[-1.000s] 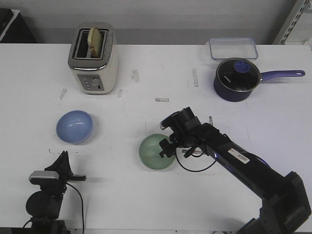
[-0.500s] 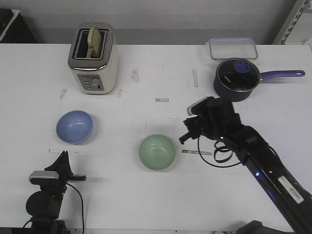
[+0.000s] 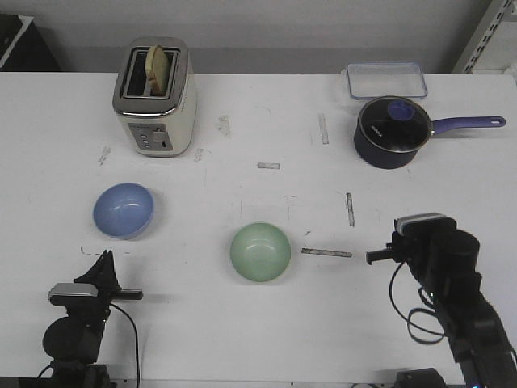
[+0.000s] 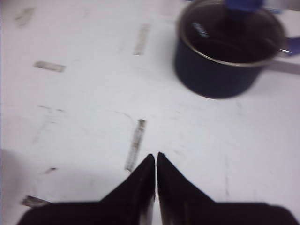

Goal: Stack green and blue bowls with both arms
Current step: 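Release the green bowl and retract the right gripper toward the robot, then reach the left gripper to the light blue bowl and grasp its rim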

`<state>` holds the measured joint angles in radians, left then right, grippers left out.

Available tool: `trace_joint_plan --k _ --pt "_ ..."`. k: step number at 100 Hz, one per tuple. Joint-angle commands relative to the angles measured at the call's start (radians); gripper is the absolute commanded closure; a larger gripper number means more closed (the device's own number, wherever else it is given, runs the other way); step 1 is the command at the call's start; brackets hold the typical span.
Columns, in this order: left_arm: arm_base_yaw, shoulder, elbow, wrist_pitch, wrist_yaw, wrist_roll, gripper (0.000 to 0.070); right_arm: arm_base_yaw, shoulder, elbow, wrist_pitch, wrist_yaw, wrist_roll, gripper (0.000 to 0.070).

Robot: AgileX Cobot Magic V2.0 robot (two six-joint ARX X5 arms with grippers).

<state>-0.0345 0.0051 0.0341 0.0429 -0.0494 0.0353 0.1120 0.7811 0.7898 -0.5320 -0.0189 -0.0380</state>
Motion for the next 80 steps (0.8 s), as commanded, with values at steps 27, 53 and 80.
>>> trace_joint_plan --k 27,53,80 --pt "0.002 -0.002 -0.003 0.135 0.0 -0.037 0.0699 -0.038 -0.315 -0.323 0.186 0.0 -0.011 0.07" --pt "0.002 0.063 0.3 0.046 -0.001 -0.051 0.0699 -0.038 -0.334 -0.333 0.199 0.0 -0.011 0.07" --pt "0.002 0.483 0.822 -0.239 0.0 -0.05 0.0694 -0.038 -0.334 -0.333 0.199 -0.001 -0.011 0.07"
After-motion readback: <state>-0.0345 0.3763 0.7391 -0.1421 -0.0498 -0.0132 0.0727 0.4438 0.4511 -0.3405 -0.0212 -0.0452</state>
